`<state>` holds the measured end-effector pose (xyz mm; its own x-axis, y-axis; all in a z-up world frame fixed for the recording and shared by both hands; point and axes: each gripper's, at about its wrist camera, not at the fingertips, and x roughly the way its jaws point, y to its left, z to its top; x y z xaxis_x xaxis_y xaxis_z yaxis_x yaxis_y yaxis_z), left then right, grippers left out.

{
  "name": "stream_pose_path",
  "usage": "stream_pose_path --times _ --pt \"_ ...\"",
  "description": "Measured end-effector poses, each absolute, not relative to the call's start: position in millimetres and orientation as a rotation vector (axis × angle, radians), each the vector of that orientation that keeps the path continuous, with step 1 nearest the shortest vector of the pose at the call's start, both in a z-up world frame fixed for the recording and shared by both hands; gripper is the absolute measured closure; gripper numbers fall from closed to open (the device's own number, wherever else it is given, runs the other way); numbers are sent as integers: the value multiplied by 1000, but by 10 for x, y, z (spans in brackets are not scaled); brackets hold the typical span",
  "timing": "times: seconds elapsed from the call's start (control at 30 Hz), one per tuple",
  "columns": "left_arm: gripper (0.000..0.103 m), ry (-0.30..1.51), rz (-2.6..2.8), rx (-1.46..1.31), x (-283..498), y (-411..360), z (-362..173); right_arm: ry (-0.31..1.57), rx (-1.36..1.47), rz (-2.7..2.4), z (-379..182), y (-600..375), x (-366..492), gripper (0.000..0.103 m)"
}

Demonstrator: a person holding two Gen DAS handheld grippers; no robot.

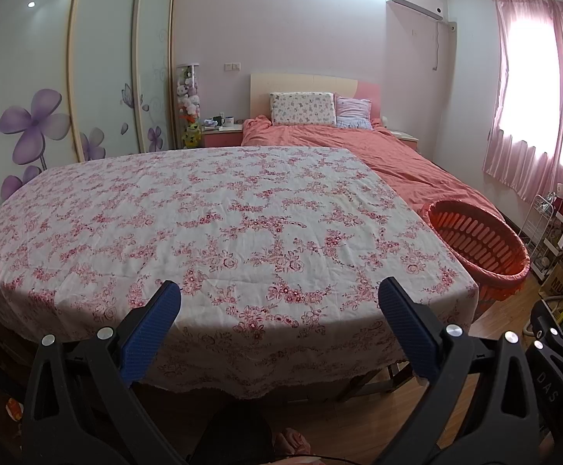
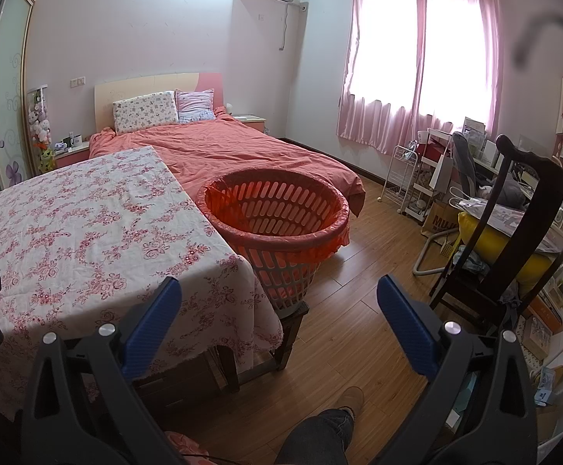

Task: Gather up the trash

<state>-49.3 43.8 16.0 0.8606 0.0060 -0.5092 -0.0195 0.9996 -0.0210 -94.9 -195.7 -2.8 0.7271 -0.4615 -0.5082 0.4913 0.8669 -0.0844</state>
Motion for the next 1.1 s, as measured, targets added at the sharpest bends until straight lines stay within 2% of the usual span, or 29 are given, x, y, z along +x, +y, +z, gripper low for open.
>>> stream_pose_path --times 1.1 --pt "3 541 18 -22 -522 450 93 546 59 -525 -27 -1967 -953 5"
